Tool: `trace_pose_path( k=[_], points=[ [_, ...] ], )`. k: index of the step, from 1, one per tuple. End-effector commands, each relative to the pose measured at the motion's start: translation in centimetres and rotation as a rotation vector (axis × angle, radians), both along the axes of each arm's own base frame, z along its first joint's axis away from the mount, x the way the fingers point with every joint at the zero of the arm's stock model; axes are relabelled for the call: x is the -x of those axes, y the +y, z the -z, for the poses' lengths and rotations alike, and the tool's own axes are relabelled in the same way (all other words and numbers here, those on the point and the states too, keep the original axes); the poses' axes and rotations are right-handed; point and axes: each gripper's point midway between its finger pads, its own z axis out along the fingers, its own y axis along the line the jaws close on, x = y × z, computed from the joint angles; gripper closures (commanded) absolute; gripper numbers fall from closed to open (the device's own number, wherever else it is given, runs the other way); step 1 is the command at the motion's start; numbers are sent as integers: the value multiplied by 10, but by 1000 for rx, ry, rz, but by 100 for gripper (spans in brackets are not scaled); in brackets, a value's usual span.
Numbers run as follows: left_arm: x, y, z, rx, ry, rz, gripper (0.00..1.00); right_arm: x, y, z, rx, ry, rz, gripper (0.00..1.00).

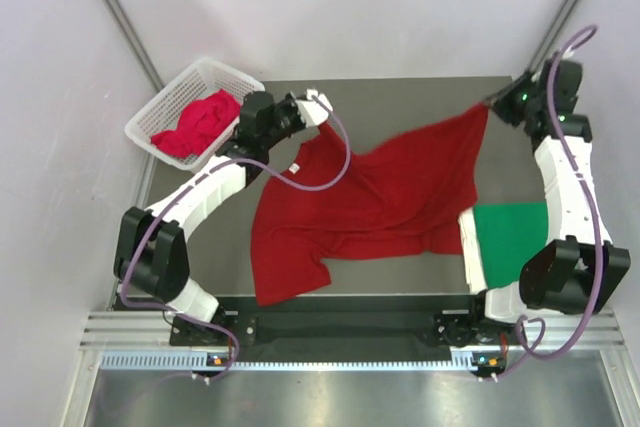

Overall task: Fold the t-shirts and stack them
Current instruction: Fold the tshirt

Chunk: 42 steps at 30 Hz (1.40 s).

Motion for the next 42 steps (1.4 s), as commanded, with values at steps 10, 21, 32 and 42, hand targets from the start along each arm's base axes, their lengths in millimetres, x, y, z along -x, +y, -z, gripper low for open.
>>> trace_pose_path(
  k=[10, 21, 32, 42],
  points=[
    [-22, 76, -329, 524, -664, -493, 100, -18, 0, -248, -97, -555, 69, 100],
    [66, 97, -439, 716, -834, -460, 100, 93, 6, -308, -53, -602, 128, 100],
    [184, 106, -468, 796, -872, -255, 100, 214, -8, -339, 36, -710, 299, 100],
    [239, 109, -499, 848, -875, -78, 100, 334, -36, -332, 14, -791, 580, 100]
  ],
)
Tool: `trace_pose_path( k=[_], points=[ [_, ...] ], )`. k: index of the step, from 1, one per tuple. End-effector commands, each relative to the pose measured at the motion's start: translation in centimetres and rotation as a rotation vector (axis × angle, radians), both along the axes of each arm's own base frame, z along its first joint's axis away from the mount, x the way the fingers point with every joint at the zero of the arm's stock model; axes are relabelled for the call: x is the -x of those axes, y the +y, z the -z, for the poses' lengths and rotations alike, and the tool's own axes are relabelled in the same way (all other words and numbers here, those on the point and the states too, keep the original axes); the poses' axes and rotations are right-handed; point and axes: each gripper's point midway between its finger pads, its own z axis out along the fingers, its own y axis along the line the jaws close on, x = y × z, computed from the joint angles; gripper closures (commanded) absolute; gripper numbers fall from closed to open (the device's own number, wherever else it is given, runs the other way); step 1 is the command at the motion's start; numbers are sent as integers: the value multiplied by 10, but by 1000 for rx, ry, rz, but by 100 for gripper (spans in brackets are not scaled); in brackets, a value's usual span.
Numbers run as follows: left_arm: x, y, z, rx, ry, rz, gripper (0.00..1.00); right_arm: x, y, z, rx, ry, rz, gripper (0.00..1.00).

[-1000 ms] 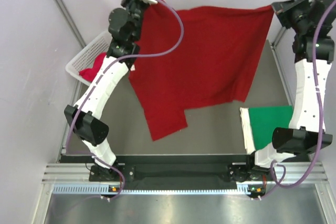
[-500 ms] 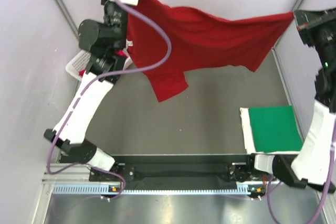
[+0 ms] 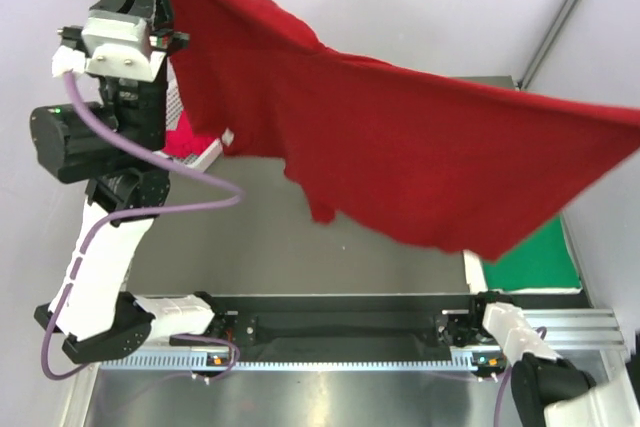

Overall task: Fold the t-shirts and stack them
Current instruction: Fold the tshirt

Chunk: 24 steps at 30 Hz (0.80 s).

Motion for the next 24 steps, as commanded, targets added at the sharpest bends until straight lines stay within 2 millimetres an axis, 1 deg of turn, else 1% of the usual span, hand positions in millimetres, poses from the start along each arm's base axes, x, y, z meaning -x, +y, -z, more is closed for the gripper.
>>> trace_pose_path(
  k=[1, 3, 5, 7, 8, 9, 10, 11, 12, 13, 14, 15, 16, 17, 18, 19, 20, 21, 22, 23, 24],
  points=[
    [18, -6, -14, -15, -32, 94, 100, 18, -16, 10, -59, 8, 97, 100],
    [23, -15, -16, -40, -50, 140, 100, 13, -13, 8, -77, 0, 76, 100],
    [19, -26, -10, -75, -32, 179, 100, 3, -12, 2, -80, -15, 60, 100],
    [7, -35, 1, -85, 15, 190, 100, -9, -17, 0, -72, -14, 77, 100],
    [-1, -39, 8, -96, 43, 186, 100, -19, -21, -5, -55, -19, 91, 100],
    [-11, -41, 16, -99, 70, 163, 100, -34, -28, 5, -57, 21, 120, 100],
    [-27, -50, 35, -133, 112, 140, 100, -47, -33, 10, -36, 54, 138, 100],
    [-35, -52, 42, -132, 122, 121, 100, -66, -37, 7, -14, 50, 148, 100],
    [-55, -55, 57, -119, 168, 79, 100, -95, -46, 29, -9, 125, 173, 100],
    [-68, -59, 70, -131, 196, 59, 100, -110, -52, 39, -8, 153, 194, 100],
    [-88, -71, 95, -173, 242, 51, 100, -134, -59, 38, 28, 147, 211, 100],
    [-116, -80, 119, -219, 291, 37, 100, -161, -64, 65, 40, 220, 217, 100],
    [-136, -90, 150, -249, 349, 30, 100, -174, -73, 76, 42, 253, 254, 100],
    [-153, -88, 165, -242, 373, 4, 100, -197, -80, 84, 46, 264, 269, 100],
    [-173, -93, 186, -245, 402, -11, 100, -220, -83, 112, 54, 322, 264, 100],
    [-190, -95, 215, -258, 455, -24, 100, -234, -84, 125, 55, 344, 257, 100],
    [-202, -94, 229, -263, 479, -37, 100, -259, -85, 135, 50, 341, 241, 100],
    [-226, -90, 256, -281, 527, -63, 100, -280, -83, 164, 54, 387, 210, 100],
    [-238, -92, 271, -279, 544, -42, 100, -297, -75, 178, 57, 400, 154, 100],
    [-264, -84, 300, -286, 594, -59, 100, -322, -74, 204, 49, 419, 133, 100],
    [-278, -81, 313, -275, 610, -56, 100, -337, -68, 216, 58, 419, 92, 100]
  ],
)
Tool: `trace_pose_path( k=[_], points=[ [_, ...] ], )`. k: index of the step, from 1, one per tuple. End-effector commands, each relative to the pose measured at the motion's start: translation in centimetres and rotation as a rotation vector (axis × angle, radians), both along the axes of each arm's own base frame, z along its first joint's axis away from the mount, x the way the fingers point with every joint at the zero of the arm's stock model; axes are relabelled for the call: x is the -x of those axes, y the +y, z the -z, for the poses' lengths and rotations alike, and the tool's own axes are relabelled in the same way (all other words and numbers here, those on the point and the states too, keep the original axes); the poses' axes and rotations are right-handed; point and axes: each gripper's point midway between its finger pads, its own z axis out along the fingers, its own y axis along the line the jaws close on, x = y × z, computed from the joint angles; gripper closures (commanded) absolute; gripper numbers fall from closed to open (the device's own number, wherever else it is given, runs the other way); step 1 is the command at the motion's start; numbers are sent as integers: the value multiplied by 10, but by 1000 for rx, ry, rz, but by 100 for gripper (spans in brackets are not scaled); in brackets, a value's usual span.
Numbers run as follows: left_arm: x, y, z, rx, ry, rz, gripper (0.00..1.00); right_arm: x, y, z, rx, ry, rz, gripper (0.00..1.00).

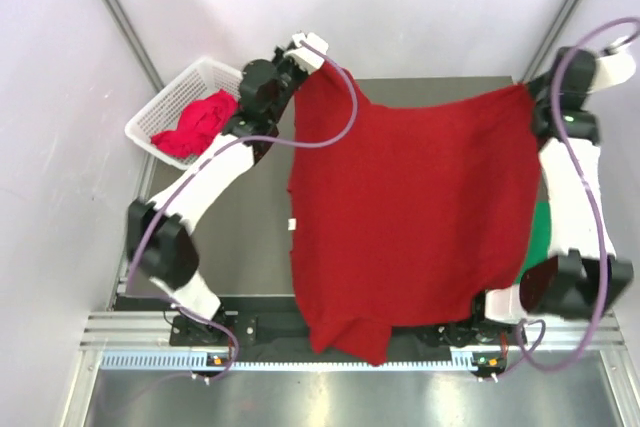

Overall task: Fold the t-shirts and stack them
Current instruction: Fold the tshirt

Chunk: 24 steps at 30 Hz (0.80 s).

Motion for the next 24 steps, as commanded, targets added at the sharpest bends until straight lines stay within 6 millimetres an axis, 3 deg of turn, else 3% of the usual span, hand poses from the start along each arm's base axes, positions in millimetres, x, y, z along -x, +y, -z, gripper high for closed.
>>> trace_pose_path(
  k=[1, 2, 3, 4, 5, 6, 7, 8, 9, 10, 11, 12, 13, 14, 15, 16, 24],
  points=[
    [-38, 29, 2, 99, -75, -50, 100, -49, 14, -17, 35, -186, -98, 100],
    [-54, 41, 11, 90, -74, -89, 100, -72, 14, 12, 19, -138, -112, 100],
    [-81, 40, 30, 76, -56, -108, 100, -99, 18, 36, 15, -114, -156, 100],
    [-95, 42, 42, 70, -40, -119, 100, -100, 21, 30, 15, -128, -171, 100],
    [-120, 47, 72, 59, -15, -128, 100, -125, 21, 44, 13, -117, -186, 100],
    [-130, 48, 78, 62, -16, -126, 100, -138, 24, 52, 13, -105, -214, 100],
    [-140, 49, 68, 70, -44, -130, 100, -153, 33, 52, 14, -117, -267, 100],
    [-158, 54, 96, 57, -4, -143, 100, -174, 34, 61, 11, -105, -286, 100],
    [-166, 56, 99, 63, 1, -141, 100, -184, 38, 65, 8, -104, -312, 100],
    [-174, 56, 87, 93, -20, -135, 100, -193, 39, 68, 4, -100, -314, 100],
    [-187, 61, 109, 87, 8, -144, 100, -206, 39, 95, -13, -48, -317, 100],
    [-193, 61, 114, 86, 14, -138, 100, -216, 40, 80, -5, -82, -326, 100],
    [-198, 60, 108, 93, -4, -132, 100, -222, 39, 86, -15, -68, -326, 100],
    [-207, 60, 127, 90, 19, -130, 100, -236, 39, 90, -17, -72, -332, 100],
    [-211, 60, 124, 92, 6, -122, 100, -243, 41, 94, -24, -74, -344, 100],
    [-217, 59, 142, 92, 26, -125, 100, -253, 40, 102, -36, -74, -342, 100],
    [-238, 56, 168, 114, 35, -120, 100, -293, 39, 148, -39, -108, -363, 100]
  ],
)
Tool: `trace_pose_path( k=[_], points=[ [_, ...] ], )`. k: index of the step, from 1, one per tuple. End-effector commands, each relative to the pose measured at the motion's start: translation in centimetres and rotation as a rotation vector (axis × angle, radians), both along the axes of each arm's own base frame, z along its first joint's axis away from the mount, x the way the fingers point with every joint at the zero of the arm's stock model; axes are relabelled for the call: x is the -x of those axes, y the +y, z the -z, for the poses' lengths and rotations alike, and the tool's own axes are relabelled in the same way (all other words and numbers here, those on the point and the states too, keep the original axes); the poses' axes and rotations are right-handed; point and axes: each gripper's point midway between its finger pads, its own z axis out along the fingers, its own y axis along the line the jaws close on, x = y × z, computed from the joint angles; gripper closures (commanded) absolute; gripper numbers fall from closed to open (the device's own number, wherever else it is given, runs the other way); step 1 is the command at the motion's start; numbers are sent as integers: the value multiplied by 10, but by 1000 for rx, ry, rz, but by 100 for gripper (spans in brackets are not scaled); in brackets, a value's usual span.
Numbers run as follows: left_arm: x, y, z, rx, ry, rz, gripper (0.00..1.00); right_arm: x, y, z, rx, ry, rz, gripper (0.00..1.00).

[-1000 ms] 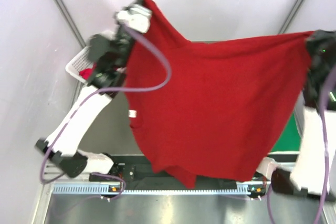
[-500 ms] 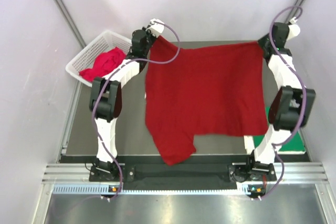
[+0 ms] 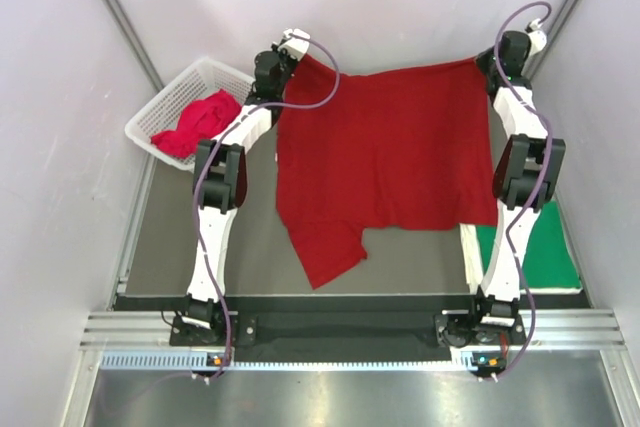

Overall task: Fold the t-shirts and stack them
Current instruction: Fold the tshirt

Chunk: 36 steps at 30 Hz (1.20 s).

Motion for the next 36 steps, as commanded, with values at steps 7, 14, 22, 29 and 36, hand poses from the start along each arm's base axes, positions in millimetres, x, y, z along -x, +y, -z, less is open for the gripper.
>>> trace_pose_path(
  k=[7, 14, 22, 29, 36],
  points=[
    [-4, -15, -37, 111, -96, 80, 100, -46, 5, -1, 29, -158, -66, 100],
    [-12, -23, -27, 120, -78, 95, 100, -58, 4, 23, 21, -180, -76, 100],
    [-6, -27, -11, 81, 10, 115, 100, -56, -4, 31, 62, -169, -112, 100],
    [17, -24, -19, 19, 62, 117, 100, -34, -20, 41, 50, -92, -120, 100],
    [33, -9, -31, -27, 106, 61, 100, -12, -26, 28, 71, -46, -154, 100]
  ],
)
